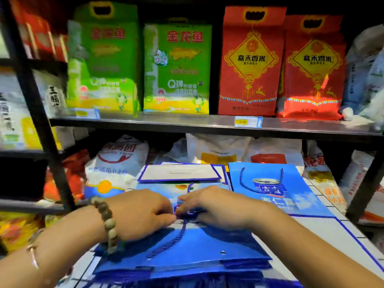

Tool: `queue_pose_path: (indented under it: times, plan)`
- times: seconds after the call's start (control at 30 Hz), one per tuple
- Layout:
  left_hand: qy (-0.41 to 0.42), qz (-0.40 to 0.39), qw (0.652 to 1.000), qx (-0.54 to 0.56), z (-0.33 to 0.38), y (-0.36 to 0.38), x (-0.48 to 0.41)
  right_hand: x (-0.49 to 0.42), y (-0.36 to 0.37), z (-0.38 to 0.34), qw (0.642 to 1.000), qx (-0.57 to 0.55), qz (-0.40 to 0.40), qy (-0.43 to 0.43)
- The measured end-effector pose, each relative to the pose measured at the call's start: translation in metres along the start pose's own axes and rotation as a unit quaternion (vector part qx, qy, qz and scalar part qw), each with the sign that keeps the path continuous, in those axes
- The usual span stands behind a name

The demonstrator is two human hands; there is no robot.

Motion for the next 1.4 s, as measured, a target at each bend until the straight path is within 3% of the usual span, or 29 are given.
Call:
queue_pose_path:
  times: [0.27,0.6,0.8,0.93,1.17,1.3,1.4]
  plan:
    - [-0.041,0.081,0.991,0.096,-0.001,0.006,0.028,-0.013,-0.001,-0.002,0.986,0.153,0.051,0.041]
    - [-0.093,0.232,0.963,0.099,0.001,-0.004,0.019,-0.012,-0.028,-0.027,0.989,-0.100,0.075,0.084]
    - [-0.167,0.306,0.906,0.240,-0.028,-0.004,0.031,0.011,-0.017,-0.008,0.989,-0.045,-0.002,0.139]
    - [-0.193,0.324,0.885,0.274,-0.043,-0.006,0.036,0.020,-0.019,0.004,0.987,-0.017,0.028,0.157]
    - [-0.180,0.308,0.922,0.150,-0.043,-0.016,0.032,0.029,-0.034,0.009,0.980,0.001,0.080,0.181]
    - [-0.183,0.257,0.948,-0.032,-0.029,-0.019,0.039,0.035,-0.043,0.005,0.953,-0.173,0.130,0.211]
    - [-0.108,0.392,0.913,-0.020,0.002,-0.044,0.061,0.041,-0.044,-0.003,0.925,-0.273,0.141,0.225]
Point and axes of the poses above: each hand's wrist, its own x-axis away from the middle knuckle, its own y-axis out of the palm, z = x × y, the point moved 6 cm from there along -x, towards the middle knuckle, and after that the axes turned 10 degrees about z, right-handed, at the moved point
